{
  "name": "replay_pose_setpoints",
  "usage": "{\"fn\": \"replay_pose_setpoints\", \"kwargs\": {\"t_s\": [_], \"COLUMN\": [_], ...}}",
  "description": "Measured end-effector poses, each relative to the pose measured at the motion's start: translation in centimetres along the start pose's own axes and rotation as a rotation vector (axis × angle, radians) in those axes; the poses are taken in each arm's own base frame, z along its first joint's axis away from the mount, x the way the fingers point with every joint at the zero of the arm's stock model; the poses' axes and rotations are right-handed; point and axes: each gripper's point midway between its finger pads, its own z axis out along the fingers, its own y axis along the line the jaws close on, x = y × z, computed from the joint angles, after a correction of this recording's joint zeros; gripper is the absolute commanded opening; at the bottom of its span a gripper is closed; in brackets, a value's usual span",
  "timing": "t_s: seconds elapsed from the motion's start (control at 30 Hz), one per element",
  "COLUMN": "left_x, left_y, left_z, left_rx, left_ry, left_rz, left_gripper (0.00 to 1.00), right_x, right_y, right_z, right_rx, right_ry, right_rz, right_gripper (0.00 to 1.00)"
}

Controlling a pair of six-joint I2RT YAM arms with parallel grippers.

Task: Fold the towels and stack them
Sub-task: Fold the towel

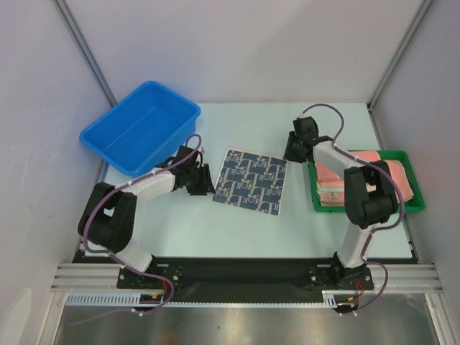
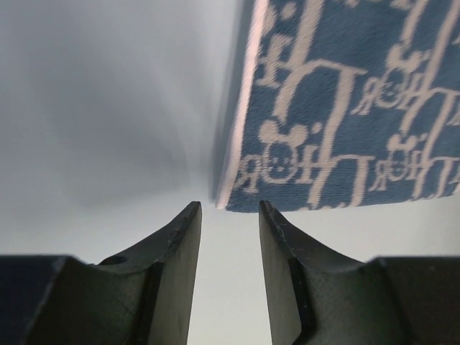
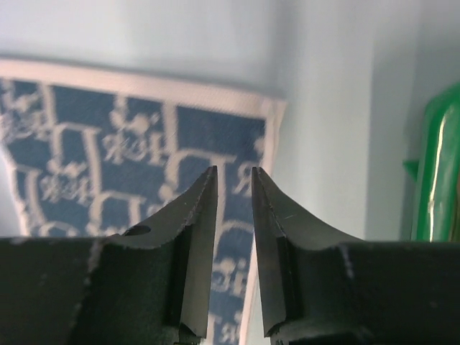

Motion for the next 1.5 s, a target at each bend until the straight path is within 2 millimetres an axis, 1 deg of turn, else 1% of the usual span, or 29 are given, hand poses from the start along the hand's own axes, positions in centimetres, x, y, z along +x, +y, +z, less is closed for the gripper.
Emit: {"fn": "replay_pose_setpoints", "kwargs": {"t_s": [0.1,0.2,0.23,0.3,0.33,0.43,0.57,0.63,0.7,0.83,0.87,0.93,1.0,1.1,1.13,1.17,1.2,1.23,1.3,1.37,1.4,1.5], "left_x": [1.6,2.4,2.3,2.2,2.2,2.1,2.3,2.8,3.7,5.5,5.7,5.4,4.6,2.7,1.9,1.1,0.3,-0.8,-3.7,-6.2,-8.0,-11.6], "left_y": [0.9,1.4,1.3,1.3,1.3,1.3,1.5,1.8,1.9,1.3,1.0,0.4,-0.2,-1.2,-1.5,-1.6,-1.6,-1.3,-0.1,0.6,0.9,0.5], "left_z": [1.1,1.6,1.7,1.8,1.8,2.0,1.7,1.4,0.9,0.1,-0.1,-0.5,-0.8,-0.9,-0.9,-0.9,-0.9,-0.9,-0.8,-0.6,-0.4,0.3], "left_rx": [-0.019,-0.029,-0.028,-0.025,-0.024,-0.018,-0.017,-0.021,-0.021,0.004,0.014,0.036,0.051,0.063,0.069,0.074,0.073,0.070,0.047,0.029,0.026,0.057], "left_ry": [0.054,0.080,0.073,0.069,0.068,0.056,0.028,0.014,0.010,0.009,0.006,-0.012,-0.033,-0.064,-0.077,-0.090,-0.102,-0.119,-0.159,-0.186,-0.207,-0.245], "left_rz": [-0.017,-0.029,-0.030,-0.030,-0.030,-0.035,-0.052,-0.064,-0.078,-0.091,-0.093,-0.095,-0.090,-0.082,-0.082,-0.088,-0.096,-0.110,-0.138,-0.152,-0.150,-0.121], "left_gripper": [0.43,0.41,0.40,0.40,0.39,0.37,0.33,0.31,0.30,0.36,0.37,0.40,0.41,0.41,0.41,0.41,0.41,0.41,0.41,0.41,0.41,0.41], "right_x": [0.5,1.1,1.3,1.4,1.3,0.3,0.1,0.0,-0.1,-0.5,-0.6,-1.1,-1.7,-2.9,-3.2,-3.3,-3.5,-3.4,-3.4,-3.3,-3.2,-2.9], "right_y": [-1.2,-2.3,-2.6,-2.9,-2.9,-2.8,-2.8,-2.6,-2.2,-1.3,-1.0,-0.4,0.3,1.2,1.5,1.7,1.7,1.6,1.5,1.2,1.0,0.2], "right_z": [2.7,4.3,4.7,5.4,5.7,6.3,6.5,6.6,6.8,7.6,7.9,8.4,9.2,10.3,10.5,10.6,10.5,10.5,10.2,10.0,9.6,8.1], "right_rx": [0.050,0.088,0.097,0.110,0.112,0.116,0.113,0.105,0.078,0.006,-0.012,-0.045,-0.076,-0.101,-0.108,-0.113,-0.111,-0.108,-0.092,-0.077,-0.061,-0.009], "right_ry": [0.033,0.055,0.059,0.066,0.066,0.046,0.038,0.034,0.029,0.018,0.016,0.010,0.002,-0.012,-0.016,-0.016,-0.016,-0.010,0.006,0.014,0.025,0.058], "right_rz": [-0.020,-0.036,-0.043,-0.059,-0.061,-0.079,-0.087,-0.099,-0.112,-0.147,-0.158,-0.179,-0.195,-0.206,-0.207,-0.210,-0.212,-0.216,-0.216,-0.215,-0.212,-0.199], "right_gripper": [0.31,0.28,0.24,0.19,0.10,0.00,0.00,0.00,0.01,0.12,0.13,0.14,0.15,0.21,0.29,0.33,0.39,0.42,0.49,0.50,0.50,0.44]}}
